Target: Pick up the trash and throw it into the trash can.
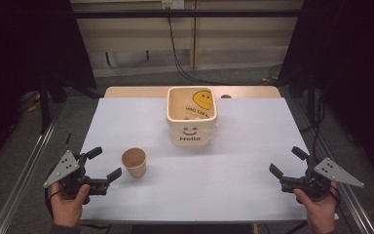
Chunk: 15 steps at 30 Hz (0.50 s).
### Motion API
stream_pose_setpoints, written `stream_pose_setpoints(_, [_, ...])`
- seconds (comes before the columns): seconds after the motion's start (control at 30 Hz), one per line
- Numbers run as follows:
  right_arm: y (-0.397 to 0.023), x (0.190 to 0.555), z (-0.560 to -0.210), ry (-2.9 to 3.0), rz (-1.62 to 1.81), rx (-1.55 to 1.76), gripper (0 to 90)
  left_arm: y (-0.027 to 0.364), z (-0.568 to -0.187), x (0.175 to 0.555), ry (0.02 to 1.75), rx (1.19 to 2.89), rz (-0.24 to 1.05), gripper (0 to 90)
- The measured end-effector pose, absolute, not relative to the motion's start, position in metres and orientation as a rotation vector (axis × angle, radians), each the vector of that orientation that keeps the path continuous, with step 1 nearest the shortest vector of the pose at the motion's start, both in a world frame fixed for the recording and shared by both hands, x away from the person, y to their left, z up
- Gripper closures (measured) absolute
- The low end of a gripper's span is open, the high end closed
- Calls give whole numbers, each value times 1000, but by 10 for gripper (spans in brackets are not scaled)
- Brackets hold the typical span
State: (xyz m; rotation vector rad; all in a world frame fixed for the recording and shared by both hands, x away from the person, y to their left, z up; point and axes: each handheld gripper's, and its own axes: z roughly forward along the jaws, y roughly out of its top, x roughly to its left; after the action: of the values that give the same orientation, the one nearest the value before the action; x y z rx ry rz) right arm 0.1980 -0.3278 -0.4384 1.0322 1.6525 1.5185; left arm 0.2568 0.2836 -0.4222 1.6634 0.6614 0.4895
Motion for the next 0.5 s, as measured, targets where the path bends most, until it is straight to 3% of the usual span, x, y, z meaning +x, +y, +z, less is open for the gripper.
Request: stream_pose_setpoints(0.5, [-327,198,-440,1662,1537,1038,0,275,-417,259,642,1665,480,2])
